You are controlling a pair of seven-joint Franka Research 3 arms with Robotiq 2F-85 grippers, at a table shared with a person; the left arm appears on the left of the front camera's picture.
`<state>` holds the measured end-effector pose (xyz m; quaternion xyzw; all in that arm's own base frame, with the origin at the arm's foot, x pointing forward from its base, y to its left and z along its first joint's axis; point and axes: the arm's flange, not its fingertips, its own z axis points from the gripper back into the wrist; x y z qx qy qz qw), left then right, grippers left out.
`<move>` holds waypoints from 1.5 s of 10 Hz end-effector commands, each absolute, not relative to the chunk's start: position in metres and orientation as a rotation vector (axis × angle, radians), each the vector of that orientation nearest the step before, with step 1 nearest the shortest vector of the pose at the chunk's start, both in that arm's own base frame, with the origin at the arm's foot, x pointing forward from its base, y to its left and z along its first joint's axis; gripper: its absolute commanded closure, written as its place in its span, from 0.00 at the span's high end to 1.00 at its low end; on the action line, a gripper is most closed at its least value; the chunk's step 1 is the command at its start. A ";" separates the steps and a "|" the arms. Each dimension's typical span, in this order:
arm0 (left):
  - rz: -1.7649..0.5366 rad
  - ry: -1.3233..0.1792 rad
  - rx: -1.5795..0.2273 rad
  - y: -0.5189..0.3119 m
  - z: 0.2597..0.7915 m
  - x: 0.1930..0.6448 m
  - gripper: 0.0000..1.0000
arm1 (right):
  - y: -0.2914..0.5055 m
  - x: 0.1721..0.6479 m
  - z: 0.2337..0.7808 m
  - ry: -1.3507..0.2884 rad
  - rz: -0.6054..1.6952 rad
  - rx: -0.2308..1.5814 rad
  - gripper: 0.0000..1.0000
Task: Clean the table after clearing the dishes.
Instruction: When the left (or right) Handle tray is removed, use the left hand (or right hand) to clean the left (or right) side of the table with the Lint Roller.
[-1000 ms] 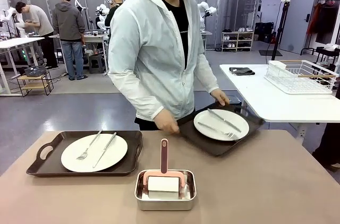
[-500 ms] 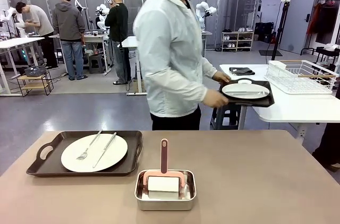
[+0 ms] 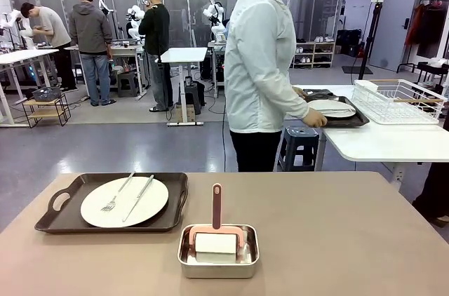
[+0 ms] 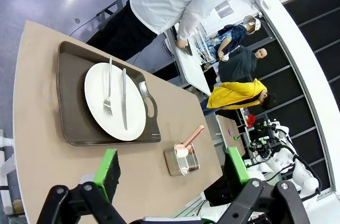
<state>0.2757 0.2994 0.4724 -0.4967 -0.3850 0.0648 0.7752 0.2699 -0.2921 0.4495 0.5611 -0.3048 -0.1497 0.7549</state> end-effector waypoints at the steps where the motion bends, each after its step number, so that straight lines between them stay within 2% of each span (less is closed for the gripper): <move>1: 0.138 -0.836 -1.076 0.301 0.474 0.275 1.00 | -0.292 0.270 0.452 -0.667 -0.320 1.223 1.00; 7: 0.138 -0.836 -1.076 0.301 0.474 0.275 1.00 | -0.292 0.270 0.450 -0.665 -0.327 1.224 1.00; 9: 0.138 -0.836 -1.076 0.301 0.474 0.275 1.00 | -0.229 0.301 0.492 -0.566 0.000 1.084 1.00; 15: 0.138 -0.836 -1.076 0.301 0.474 0.275 1.00 | 0.002 0.403 0.531 -0.255 0.541 0.742 1.00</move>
